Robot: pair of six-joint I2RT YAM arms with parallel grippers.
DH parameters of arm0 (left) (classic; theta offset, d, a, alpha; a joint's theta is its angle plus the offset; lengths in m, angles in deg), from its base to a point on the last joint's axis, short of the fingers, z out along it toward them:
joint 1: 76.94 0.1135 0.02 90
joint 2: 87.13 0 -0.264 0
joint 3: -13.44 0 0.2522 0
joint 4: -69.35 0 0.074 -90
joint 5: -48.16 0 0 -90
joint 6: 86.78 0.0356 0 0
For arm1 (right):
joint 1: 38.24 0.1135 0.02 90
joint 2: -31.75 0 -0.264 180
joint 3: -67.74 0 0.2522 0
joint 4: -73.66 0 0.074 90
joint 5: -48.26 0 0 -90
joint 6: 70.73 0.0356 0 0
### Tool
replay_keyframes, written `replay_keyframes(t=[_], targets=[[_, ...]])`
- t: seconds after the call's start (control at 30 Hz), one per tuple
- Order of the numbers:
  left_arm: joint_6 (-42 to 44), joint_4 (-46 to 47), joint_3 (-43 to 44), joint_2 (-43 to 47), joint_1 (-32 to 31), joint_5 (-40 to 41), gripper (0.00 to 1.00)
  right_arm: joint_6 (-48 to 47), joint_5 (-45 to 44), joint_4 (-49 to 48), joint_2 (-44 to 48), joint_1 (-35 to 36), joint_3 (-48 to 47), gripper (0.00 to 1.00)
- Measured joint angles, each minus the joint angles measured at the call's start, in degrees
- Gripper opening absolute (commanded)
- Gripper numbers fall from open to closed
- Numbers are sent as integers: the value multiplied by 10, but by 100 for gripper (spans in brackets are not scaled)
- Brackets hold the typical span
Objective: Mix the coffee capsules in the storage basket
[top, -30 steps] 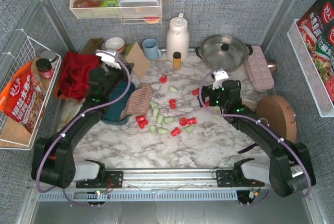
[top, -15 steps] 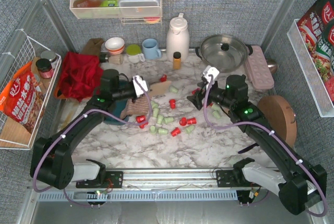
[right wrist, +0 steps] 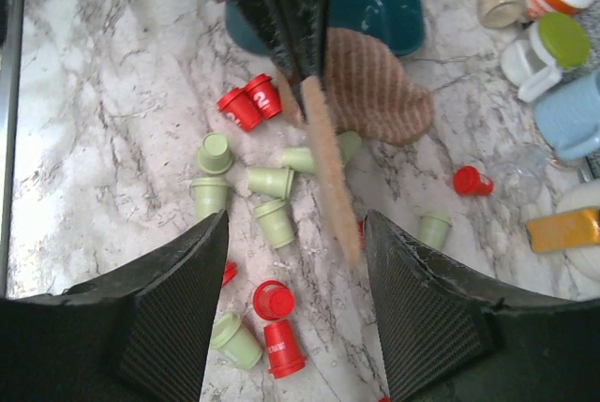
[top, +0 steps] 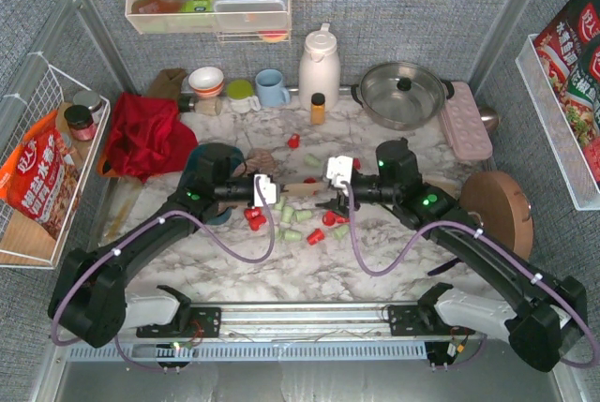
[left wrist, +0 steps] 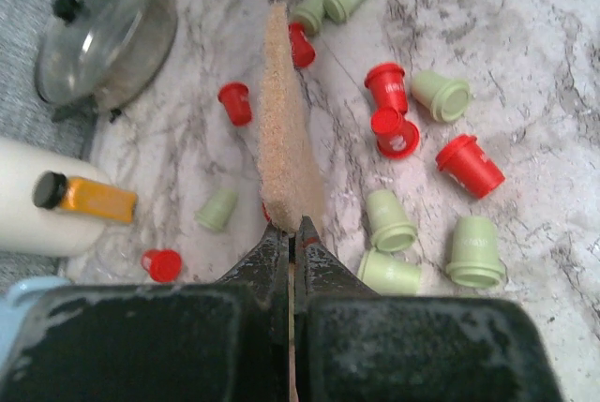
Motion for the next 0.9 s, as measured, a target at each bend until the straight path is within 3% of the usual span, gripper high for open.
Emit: replay_keyframes(t=[0.2, 0.5, 0.77, 0.9], targets=[[-16, 48, -21, 35, -9, -18, 0, -38, -40, 38, -32, 46, -2, 62], [-16, 58, -26, 44, -34, -18, 0, -60, -110, 64, -51, 84, -21, 47], [-14, 58, -27, 51, -59, -12, 0, -61, -152, 67, -35, 94, -20, 23], [-14, 58, -29, 51, -66, -8, 3, -59, -162, 70, -35, 94, -21, 0]])
